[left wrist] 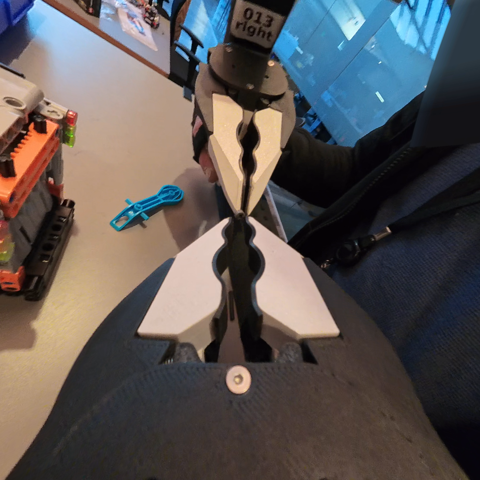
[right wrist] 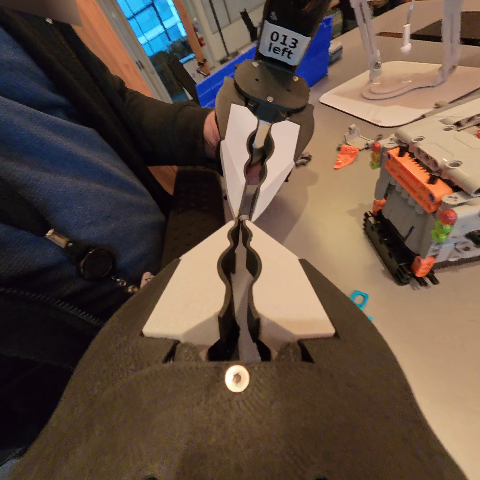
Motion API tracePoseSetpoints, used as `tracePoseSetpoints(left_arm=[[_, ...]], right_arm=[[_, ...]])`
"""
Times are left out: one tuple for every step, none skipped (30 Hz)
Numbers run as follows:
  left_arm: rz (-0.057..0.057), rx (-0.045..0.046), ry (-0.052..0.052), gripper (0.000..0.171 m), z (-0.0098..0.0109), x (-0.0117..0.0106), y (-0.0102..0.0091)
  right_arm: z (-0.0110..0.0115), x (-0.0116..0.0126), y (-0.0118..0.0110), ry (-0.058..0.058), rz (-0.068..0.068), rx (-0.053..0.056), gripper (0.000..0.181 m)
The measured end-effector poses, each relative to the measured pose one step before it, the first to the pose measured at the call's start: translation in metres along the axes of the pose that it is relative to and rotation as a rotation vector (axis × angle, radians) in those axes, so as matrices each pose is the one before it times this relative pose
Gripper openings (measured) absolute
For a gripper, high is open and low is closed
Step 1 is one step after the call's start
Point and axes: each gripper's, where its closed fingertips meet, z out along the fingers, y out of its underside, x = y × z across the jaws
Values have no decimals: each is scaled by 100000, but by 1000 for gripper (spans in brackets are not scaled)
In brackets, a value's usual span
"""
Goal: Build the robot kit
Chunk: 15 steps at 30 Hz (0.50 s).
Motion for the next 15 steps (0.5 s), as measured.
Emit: tracePoseSetpoints(left_arm=[[419, 1192, 2398, 5, 3, 418, -163], [814, 570, 2484, 5, 71, 459, -94], [927, -237, 1452, 5, 113, 305, 18], [451, 61, 279, 5, 53, 96, -34], [-118, 750, 1085, 5, 29, 158, -101], [-569, 1210, 1508, 5, 31, 207, -177], [-406, 1251, 36, 5, 4, -9, -175], [99, 1084, -470, 5, -21, -15, -153], [835, 208, -782, 5, 7, 39, -42], [1765, -391, -2589, 5, -35, -134, 2], [2235, -328, -3433, 4, -77, -224, -29], [2027, -913, -2156, 3, -61, -38, -8], [2931, -1135, -2822, 1, -50, -83, -16], [3748, -1354, -4223, 0, -61, -262, -32], [2686, -1416, -1428, 0, 14, 77, -20]], right_arm=[[-70, -379, -117, -3709, 1155, 1019, 0], [-30, -394, -75, -3647, 743, 621, 0], [-24, -223, -16, -2470, 527, 53, 0], [-60, -137, -61, -1905, 783, 108, 0], [-82, -180, -140, -2194, 1010, 618, 0], [-87, -82, -167, -1401, 770, 743, 0], [-91, 15, -147, -382, 816, 648, 0], [-55, 3, -103, -182, 1061, 401, 0], [-19, 50, -28, 848, 660, 75, 0], [-13, 187, -48, 2146, 986, 408, 0], [-27, 145, -73, 1590, 2322, 1009, 0], [5, 30, -85, 786, 2880, 1332, 0], [-18, 135, -70, 1555, 2614, 1627, 0], [-16, 58, -22, 1162, 2185, 1391, 0], [-12, -113, 35, 237, 1187, 1019, 0]])
